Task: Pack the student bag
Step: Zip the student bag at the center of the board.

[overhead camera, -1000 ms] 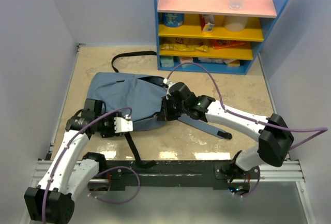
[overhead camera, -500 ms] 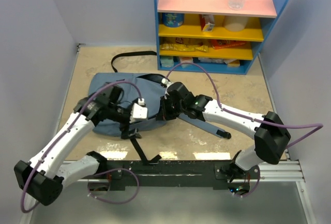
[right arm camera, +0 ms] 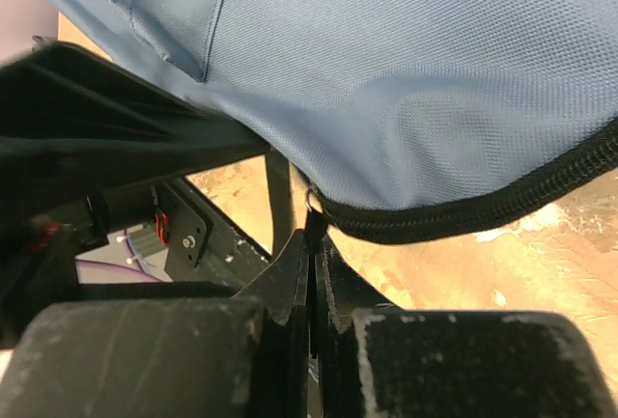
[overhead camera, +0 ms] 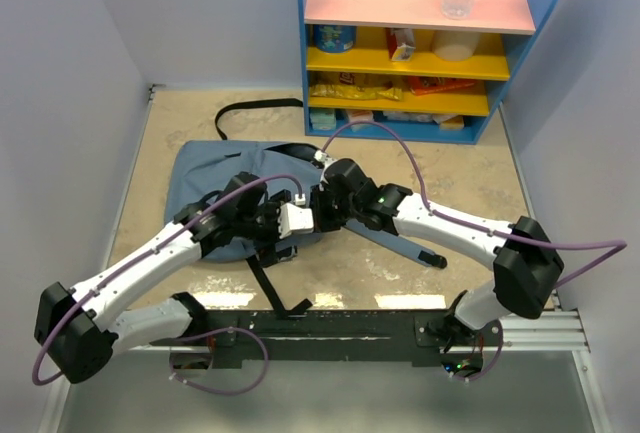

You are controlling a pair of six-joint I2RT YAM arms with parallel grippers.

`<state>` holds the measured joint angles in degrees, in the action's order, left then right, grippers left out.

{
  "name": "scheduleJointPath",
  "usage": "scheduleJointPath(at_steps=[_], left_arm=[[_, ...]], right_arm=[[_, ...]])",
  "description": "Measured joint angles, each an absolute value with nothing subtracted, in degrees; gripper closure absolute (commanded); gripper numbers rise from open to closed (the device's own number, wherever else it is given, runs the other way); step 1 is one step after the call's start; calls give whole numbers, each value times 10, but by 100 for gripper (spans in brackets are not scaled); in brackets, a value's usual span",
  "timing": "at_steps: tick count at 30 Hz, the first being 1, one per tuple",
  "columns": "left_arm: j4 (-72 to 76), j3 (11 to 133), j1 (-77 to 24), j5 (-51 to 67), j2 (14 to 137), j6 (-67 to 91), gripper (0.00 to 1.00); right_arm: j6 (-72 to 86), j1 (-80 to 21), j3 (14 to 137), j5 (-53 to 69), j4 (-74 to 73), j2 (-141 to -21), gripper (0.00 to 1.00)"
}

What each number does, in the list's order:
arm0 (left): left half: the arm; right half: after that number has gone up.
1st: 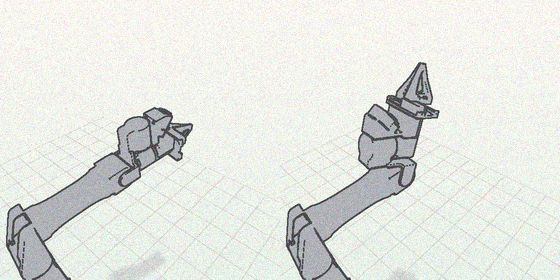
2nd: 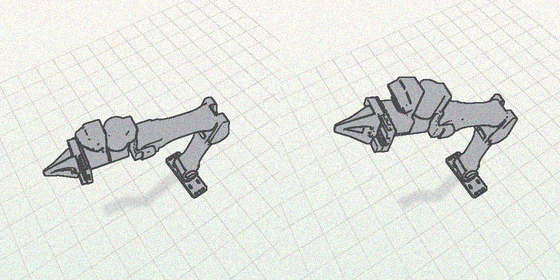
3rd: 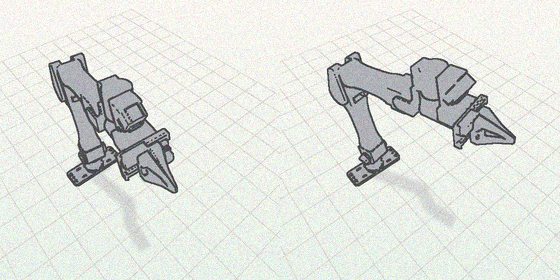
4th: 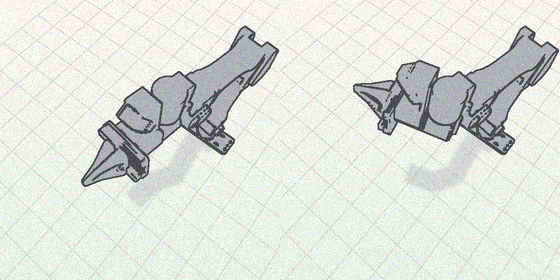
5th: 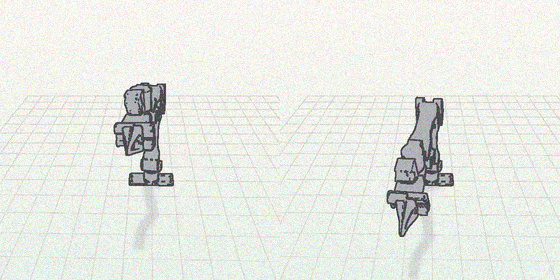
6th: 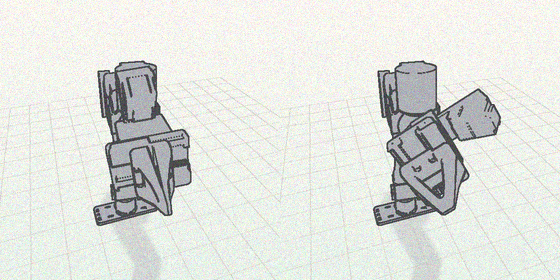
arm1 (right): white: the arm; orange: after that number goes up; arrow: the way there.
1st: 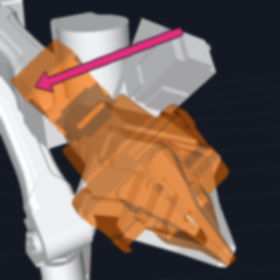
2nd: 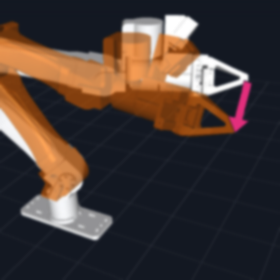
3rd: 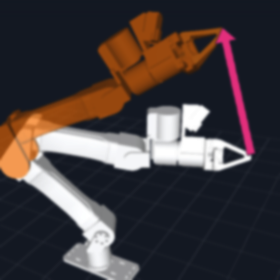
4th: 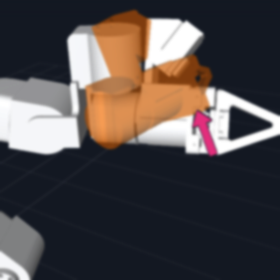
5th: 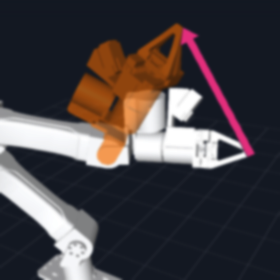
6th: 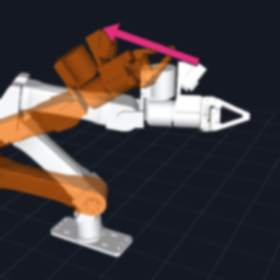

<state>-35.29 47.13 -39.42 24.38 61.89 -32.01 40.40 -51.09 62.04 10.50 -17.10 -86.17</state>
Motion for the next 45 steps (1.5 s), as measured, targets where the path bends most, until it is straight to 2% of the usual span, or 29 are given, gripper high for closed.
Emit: scheduleJointPath(at_steps=[14,20,23,24,26,27,29,30,32,33,38,45], left_arm=[[-329,483,-394,254,595,-318,0],[-281,426,-394,184,626,-336,3],[-262,423,-393,151,625,-335,18],[-254,423,-393,146,624,-335,33],[-245,423,-393,144,623,-332,46],[-244,423,-393,146,623,-335,56],[-248,423,-392,156,623,-336,67],[-252,423,-392,164,623,-338,76],[-258,423,-392,173,623,-342,88],[-261,423,-390,177,623,-347,91],[-280,423,-387,191,608,-368,96],[-308,412,-387,214,577,-418,93]], right_arm=[[406,-511,618,116,-172,-860,100],[406,-511,618,116,-173,-860,100],[406,-511,618,116,-174,-860,100],[406,-511,618,116,-174,-860,100],[405,-511,618,116,-176,-860,100],[405,-511,618,116,-177,-860,100],[405,-511,618,115,-179,-860,100],[405,-511,618,115,-181,-860,100],[405,-511,618,115,-185,-860,100],[405,-511,618,115,-186,-860,100],[402,-508,632,116,-203,-860,100],[393,-495,660,135,-232,-876,100]])
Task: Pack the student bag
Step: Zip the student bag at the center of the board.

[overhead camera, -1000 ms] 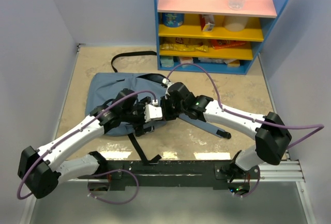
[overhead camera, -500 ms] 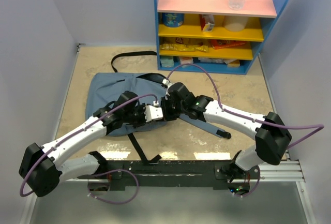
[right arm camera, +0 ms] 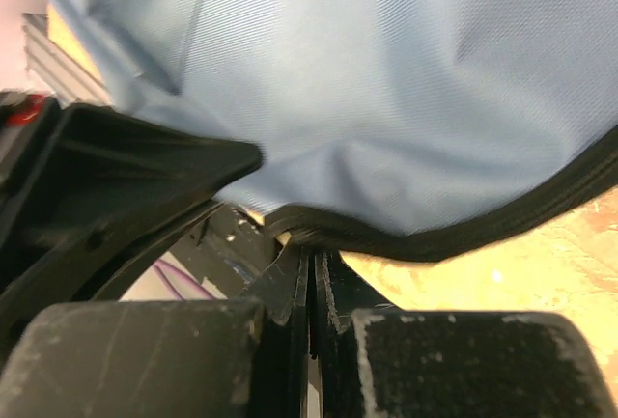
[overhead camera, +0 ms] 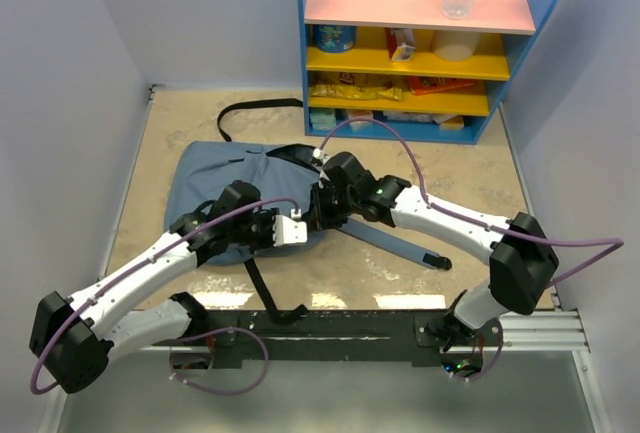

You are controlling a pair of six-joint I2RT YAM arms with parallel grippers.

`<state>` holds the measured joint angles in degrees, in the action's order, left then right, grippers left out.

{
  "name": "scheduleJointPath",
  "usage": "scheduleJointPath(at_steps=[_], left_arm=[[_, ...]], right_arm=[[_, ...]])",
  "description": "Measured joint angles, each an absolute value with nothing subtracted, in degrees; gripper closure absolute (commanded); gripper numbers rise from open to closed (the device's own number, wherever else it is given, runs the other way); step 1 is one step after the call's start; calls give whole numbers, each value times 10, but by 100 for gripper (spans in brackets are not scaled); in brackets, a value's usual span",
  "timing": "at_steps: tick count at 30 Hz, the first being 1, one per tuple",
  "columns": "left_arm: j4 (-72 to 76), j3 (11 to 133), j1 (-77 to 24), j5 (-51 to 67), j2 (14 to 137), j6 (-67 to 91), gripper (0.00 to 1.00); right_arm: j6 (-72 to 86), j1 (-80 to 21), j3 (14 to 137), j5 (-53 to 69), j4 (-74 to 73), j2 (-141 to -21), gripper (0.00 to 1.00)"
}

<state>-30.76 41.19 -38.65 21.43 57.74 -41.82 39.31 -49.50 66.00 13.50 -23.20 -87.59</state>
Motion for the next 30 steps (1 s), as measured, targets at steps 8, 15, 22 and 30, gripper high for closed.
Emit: scheduleJointPath(at_steps=[8,15,22,30], left_arm=[[-330,394,-388,224,565,-470,93],[-311,356,-392,207,539,-500,93],[-317,352,-395,186,517,-532,91],[-378,364,-391,159,464,-594,87]], right_arm=[[383,-471,661,168,-250,-893,100],[376,-443,661,184,-267,-888,100],[368,-425,662,203,-270,-887,100],[348,-409,707,225,-290,-897,100]])
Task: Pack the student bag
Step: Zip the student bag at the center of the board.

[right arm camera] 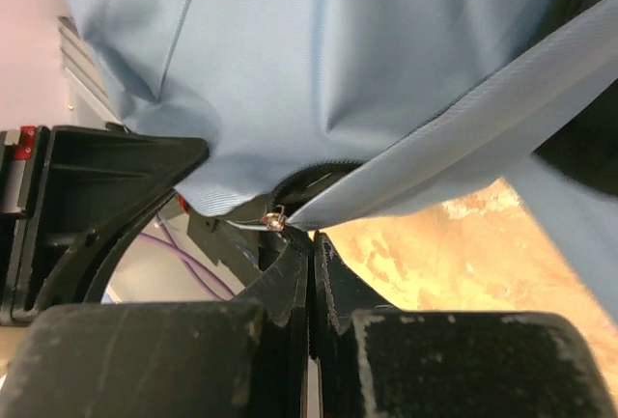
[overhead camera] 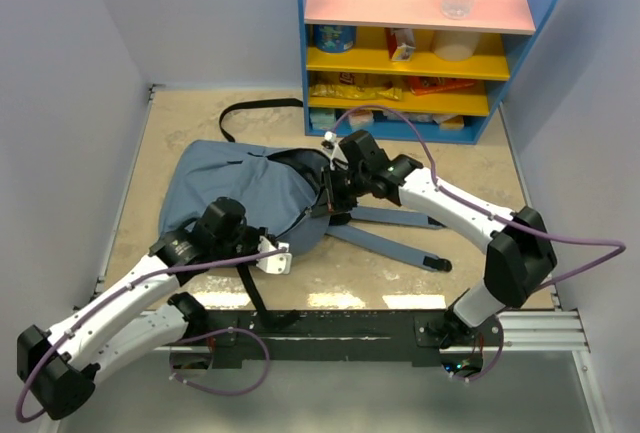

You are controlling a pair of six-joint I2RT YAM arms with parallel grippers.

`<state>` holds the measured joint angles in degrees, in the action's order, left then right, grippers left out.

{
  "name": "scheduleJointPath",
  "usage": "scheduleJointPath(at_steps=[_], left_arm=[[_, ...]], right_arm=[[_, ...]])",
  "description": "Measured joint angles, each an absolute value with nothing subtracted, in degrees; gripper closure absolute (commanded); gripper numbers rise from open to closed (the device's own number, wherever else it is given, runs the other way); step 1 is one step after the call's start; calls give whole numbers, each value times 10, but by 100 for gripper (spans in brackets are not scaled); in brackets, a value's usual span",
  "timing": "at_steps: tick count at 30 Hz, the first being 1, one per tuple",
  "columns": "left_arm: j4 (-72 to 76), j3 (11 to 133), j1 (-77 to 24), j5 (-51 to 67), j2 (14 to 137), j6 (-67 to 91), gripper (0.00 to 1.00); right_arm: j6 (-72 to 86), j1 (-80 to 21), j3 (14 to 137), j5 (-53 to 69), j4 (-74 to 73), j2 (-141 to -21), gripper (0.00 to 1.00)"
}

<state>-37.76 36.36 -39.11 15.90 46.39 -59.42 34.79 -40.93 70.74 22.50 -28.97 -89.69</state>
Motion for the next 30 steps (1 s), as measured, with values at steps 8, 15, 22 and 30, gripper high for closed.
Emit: scheduleJointPath(at_steps=[8,15,22,30], left_arm=[[-448,388,-316,161,447,-679,83],[-548,441,-281,156,491,-669,0],[-621,589,-269,236,580,-585,0],[-510,638,-370,289,724,-404,0]], right_arm=[[325,-396,753,256,-296,-945,100],[308,-369,752,229,-296,-950,100],[312,-321,689,189,-265,-902,100],[317,-324,665,187,-249,-872,100]])
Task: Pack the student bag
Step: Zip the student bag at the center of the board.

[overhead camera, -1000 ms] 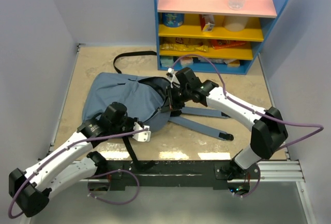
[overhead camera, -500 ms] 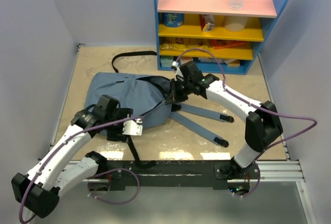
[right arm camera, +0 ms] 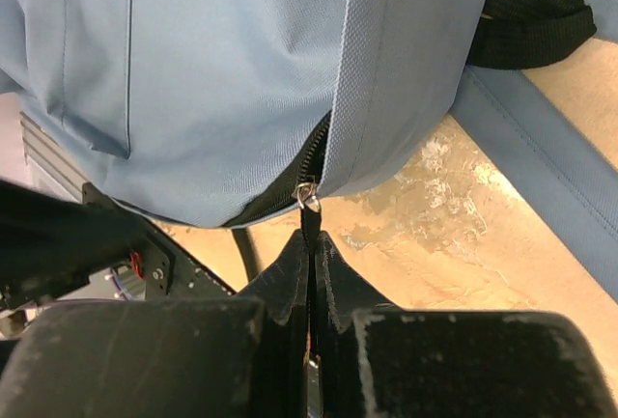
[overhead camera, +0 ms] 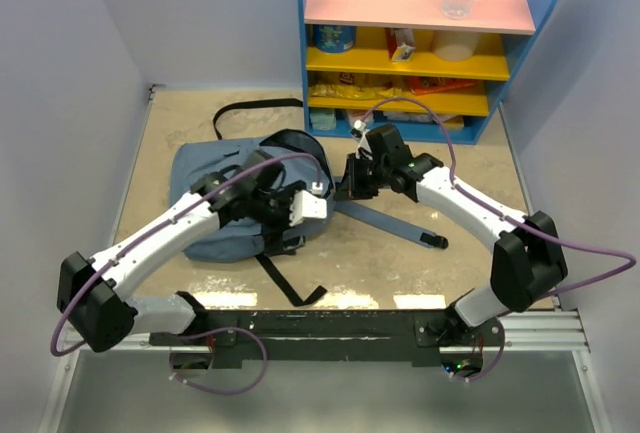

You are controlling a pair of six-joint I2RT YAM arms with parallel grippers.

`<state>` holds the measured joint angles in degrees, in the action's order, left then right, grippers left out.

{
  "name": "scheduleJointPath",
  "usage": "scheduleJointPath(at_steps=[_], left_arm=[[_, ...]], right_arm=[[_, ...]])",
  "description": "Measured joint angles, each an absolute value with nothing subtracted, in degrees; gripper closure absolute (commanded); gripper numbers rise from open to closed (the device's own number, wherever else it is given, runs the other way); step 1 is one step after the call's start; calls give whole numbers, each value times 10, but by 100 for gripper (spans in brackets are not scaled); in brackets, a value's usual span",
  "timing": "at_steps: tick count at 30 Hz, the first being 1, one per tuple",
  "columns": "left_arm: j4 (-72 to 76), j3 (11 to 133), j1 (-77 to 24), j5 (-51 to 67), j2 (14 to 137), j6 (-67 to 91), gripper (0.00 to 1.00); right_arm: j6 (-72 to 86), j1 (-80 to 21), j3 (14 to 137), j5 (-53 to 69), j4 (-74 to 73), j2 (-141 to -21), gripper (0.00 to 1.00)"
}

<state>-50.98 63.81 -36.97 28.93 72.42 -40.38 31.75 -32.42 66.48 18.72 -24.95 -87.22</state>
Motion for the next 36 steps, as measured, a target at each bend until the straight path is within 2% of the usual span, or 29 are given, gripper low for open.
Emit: scheduleJointPath(at_steps=[3,9,11,12,14,15,17,18,20,21,23,29,30,33,36], left_arm=[[-455,621,-419,270,735,-346,0],[-337,599,-430,198,748,-265,0],[-307,588,-443,177,748,-249,6],[-289,583,-454,165,749,-240,14],[-271,579,-469,155,754,-228,24],[-262,579,-476,150,759,-223,37],[-247,579,-488,145,771,-214,49],[-241,579,-493,145,777,-212,65],[-235,579,-498,143,788,-212,80],[-234,579,-499,141,791,-209,90],[-231,576,-500,137,795,-210,100],[-218,544,-500,121,795,-216,100],[-217,538,-500,117,794,-216,97],[-220,528,-500,109,789,-219,60],[-223,528,-500,101,772,-217,50]], right_arm=[[319,-332,656,187,-248,-868,100],[326,-356,630,185,-243,-851,100],[328,-359,628,185,-244,-848,100],[329,-360,628,185,-244,-847,100],[330,-361,628,185,-244,-844,100],[330,-361,628,185,-245,-843,100],[330,-361,628,185,-246,-841,100],[330,-361,628,185,-249,-839,100],[330,-361,628,185,-252,-839,100],[330,-361,628,184,-255,-838,100],[330,-361,628,183,-258,-836,100],[330,-363,628,180,-267,-832,100],[329,-363,629,179,-269,-832,100],[329,-363,630,176,-272,-832,100],[329,-363,630,175,-273,-832,100]])
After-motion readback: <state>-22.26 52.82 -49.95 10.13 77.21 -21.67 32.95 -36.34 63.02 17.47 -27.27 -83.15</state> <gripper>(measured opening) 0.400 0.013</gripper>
